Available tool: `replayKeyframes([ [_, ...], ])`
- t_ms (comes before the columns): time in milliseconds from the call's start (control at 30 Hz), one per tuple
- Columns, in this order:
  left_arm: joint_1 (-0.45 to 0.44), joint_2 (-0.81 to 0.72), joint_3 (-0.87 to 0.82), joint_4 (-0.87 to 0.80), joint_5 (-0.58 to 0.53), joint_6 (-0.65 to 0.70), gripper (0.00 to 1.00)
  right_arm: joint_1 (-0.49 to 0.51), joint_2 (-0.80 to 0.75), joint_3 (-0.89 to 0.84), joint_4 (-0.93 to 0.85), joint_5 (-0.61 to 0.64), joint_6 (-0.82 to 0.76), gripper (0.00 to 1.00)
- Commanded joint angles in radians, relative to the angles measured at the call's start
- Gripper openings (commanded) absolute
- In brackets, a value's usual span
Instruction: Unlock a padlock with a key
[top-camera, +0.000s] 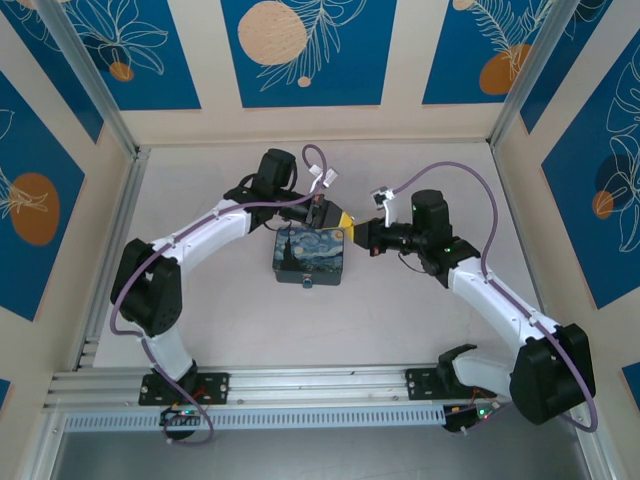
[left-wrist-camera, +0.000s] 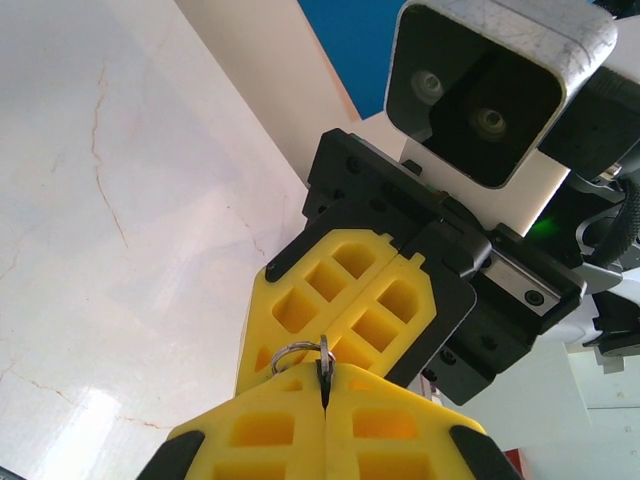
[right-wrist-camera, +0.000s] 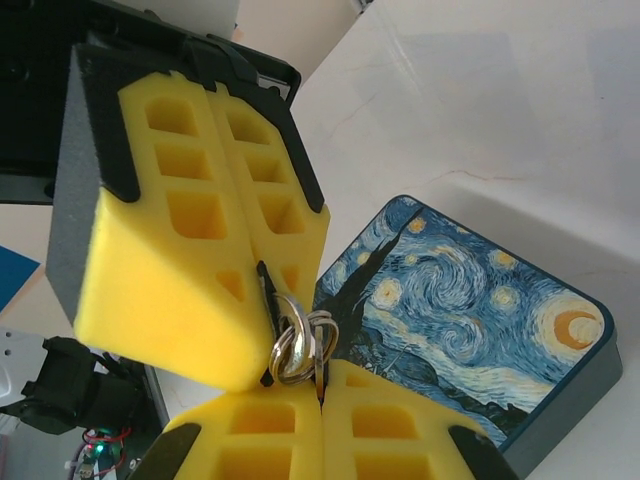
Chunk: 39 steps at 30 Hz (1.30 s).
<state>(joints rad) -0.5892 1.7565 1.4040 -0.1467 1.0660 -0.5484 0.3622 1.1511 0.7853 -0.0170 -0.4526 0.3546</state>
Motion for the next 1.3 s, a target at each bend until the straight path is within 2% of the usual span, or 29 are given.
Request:
replayKeyframes([
  [0,-0.003,0.01,0.016,0.021,0.025,-0.013,0.0,-0.01,-0.037,-0.005,0.001,0.015,0.004,0.0],
  [167,-0.003,0.005,0.036,-0.012,0.029,0.015,0.0,-0.056,-0.089,-0.055,0.021,0.017,0.039,0.0],
  [400,-0.004,-0.004,0.04,-0.096,0.0,0.087,0.0,-0.148,-0.151,-0.124,0.06,-0.01,0.2,0.0],
  [733,-0.004,-0.029,-0.002,-0.095,-0.045,0.112,0.0,-0.154,-0.219,-0.257,0.182,-0.009,0.499,0.02],
  [767,-0.004,-0.033,-0.005,-0.096,-0.05,0.115,0.0,-0.152,-0.225,-0.267,0.188,0.001,0.536,0.15],
  [833,-0.004,-0.042,-0.007,-0.102,-0.075,0.128,0.0,-0.151,-0.24,-0.299,0.222,0.023,0.64,0.53],
  [900,-0.004,-0.047,-0.007,-0.11,-0.098,0.139,0.0,-0.144,-0.248,-0.333,0.277,0.054,0.761,0.7],
  [967,-0.004,-0.048,-0.006,-0.112,-0.117,0.139,0.0,-0.125,-0.253,-0.365,0.328,0.103,0.905,0.77],
  [1133,-0.004,-0.047,-0.02,-0.08,-0.148,0.118,0.0,-0.03,-0.274,-0.391,0.365,0.285,1.202,0.8],
  [1267,-0.004,-0.047,-0.039,-0.041,-0.166,0.094,0.0,0.061,-0.273,-0.391,0.401,0.442,1.374,0.82],
])
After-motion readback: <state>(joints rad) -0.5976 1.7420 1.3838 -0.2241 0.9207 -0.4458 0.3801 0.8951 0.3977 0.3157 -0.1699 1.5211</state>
